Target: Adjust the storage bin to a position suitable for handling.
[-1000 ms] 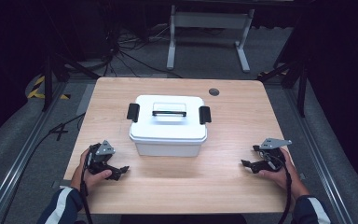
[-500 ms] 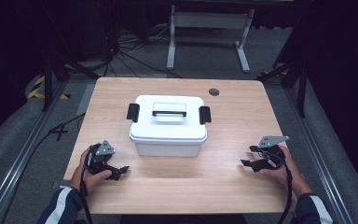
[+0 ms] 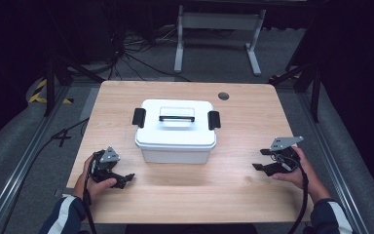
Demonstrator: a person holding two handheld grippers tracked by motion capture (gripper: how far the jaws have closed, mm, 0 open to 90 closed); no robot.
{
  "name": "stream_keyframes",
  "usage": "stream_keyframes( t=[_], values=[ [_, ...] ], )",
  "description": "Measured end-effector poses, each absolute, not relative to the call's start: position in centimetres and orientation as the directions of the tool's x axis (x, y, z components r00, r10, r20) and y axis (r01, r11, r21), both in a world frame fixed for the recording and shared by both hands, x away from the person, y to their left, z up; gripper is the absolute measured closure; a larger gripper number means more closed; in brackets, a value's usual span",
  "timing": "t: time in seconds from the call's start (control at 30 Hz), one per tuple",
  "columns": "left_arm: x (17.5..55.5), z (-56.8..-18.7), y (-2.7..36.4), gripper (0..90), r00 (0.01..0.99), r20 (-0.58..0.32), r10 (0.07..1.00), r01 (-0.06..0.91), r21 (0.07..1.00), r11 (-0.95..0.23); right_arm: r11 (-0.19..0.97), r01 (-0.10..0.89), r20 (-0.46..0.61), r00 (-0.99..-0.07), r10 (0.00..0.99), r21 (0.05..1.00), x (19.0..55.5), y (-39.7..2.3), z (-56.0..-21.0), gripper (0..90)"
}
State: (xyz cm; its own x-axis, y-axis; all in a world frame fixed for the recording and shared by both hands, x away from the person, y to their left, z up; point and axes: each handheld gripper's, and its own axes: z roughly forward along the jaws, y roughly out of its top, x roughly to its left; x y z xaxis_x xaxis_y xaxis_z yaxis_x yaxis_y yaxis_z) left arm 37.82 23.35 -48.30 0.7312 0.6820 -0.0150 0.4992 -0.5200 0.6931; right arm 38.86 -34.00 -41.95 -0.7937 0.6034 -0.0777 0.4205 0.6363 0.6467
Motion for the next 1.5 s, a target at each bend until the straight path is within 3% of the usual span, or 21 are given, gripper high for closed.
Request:
stream_keyframes(
  t=[0.47, 1.03, 1.5],
  values=[
    [37.9, -48.2, 23.4, 0.3, 0.742, -0.015, 0.671, 0.494, 0.688, -0.532, 0.747, 0.309, -0.178, -0.852, 0.493, 0.589, 40.4, -30.5, -35.2, 36.2],
    [37.9, -48.3, 23.4, 0.4, 0.736, -0.015, 0.677, 0.495, 0.693, -0.523, 0.804, 0.212, -0.248, -0.881, 0.403, 0.556, 42.2, -27.3, -29.9, 42.5],
    [37.9, -48.3, 23.4, 0.4, 0.736, -0.015, 0.677, 0.497, 0.691, -0.524, 0.847, 0.112, -0.301, -0.903, 0.305, 0.52, 43.5, -22.3, -26.5, 48.7]
  ],
)
